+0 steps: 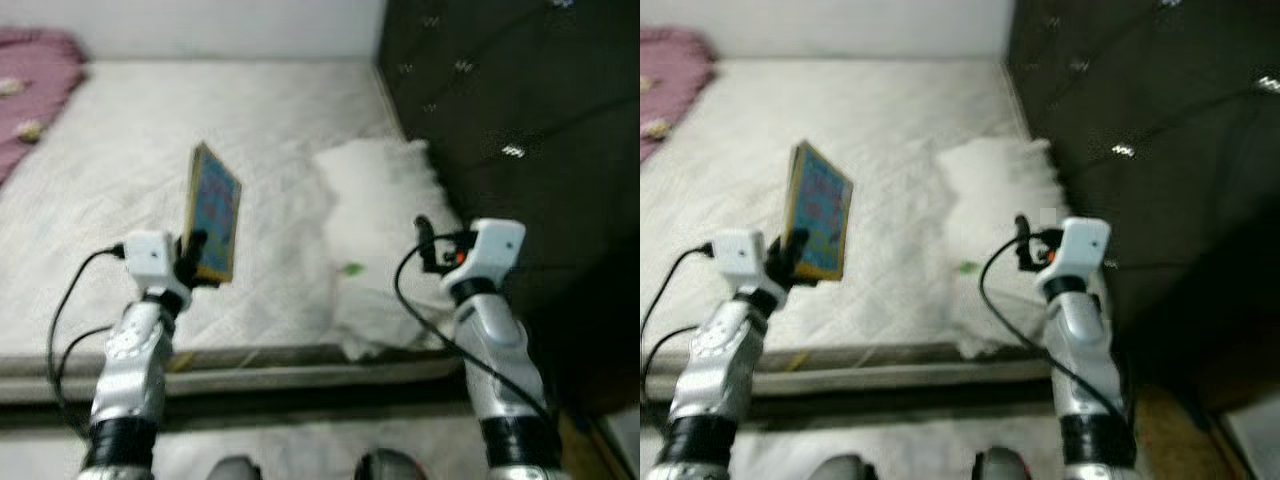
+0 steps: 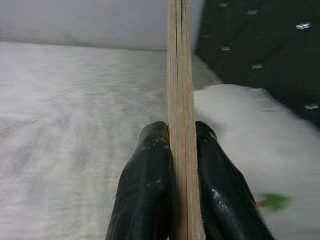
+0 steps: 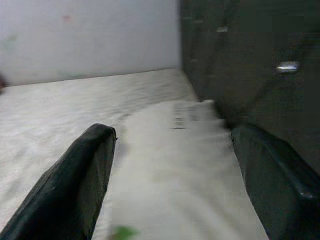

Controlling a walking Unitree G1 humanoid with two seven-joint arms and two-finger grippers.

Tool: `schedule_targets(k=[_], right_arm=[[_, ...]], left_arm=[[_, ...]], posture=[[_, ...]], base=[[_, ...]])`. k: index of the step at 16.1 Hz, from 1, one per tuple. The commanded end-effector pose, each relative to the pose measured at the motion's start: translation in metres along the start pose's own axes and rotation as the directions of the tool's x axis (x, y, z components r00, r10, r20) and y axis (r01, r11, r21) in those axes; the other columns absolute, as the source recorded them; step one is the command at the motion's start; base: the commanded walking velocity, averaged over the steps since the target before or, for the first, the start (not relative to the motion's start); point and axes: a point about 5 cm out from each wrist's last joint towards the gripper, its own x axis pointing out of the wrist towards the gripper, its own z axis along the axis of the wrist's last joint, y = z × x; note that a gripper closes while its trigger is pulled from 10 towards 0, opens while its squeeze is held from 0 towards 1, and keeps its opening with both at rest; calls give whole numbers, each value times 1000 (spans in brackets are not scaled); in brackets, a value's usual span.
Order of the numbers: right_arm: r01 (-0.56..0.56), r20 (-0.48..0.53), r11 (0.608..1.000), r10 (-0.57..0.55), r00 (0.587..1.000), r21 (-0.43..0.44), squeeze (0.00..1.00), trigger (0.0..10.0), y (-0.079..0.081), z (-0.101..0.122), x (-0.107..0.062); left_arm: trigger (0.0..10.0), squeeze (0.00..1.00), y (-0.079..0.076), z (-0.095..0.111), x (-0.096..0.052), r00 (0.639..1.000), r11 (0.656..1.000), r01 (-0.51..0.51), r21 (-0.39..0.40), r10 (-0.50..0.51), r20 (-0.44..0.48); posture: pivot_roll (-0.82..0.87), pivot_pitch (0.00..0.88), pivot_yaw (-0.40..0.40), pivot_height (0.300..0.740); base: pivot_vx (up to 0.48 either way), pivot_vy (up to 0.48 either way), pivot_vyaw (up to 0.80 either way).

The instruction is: Clean up the room

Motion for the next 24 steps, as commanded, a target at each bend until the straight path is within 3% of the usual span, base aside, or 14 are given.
schedule_targets(k=[1,8,17,20,24], right_arm=[[-5,21,1000,5,1000,7,0,10000,3,6,2],[2,13,1000,-2,1000,0,0,10000,1,4,1],[5,9,1000,-5,1000,-8,0,10000,-1,5,4],[5,8,1000,-5,1000,-11,0,10000,0,5,4],[2,-1,1000,-2,1000,-4,0,10000,1,3,1]], left_arm=[[10000,0,1,11,2,999,999,14,29,-15,42],[10000,0,2,4,3,999,999,-36,26,36,-10],[10000,0,5,8,6,999,998,-35,-48,35,-1],[10000,0,6,9,4,998,999,-47,3,47,28],[10000,0,5,9,4,999,999,-38,-3,38,22]], posture=[[-36,33,-2,740],[-37,36,-5,740],[-39,48,-9,740],[-40,48,-8,740],[-42,41,-6,740]], base=[[292,0,0],[83,0,0],[0,480,0],[0,470,0],[0,0,-314]])
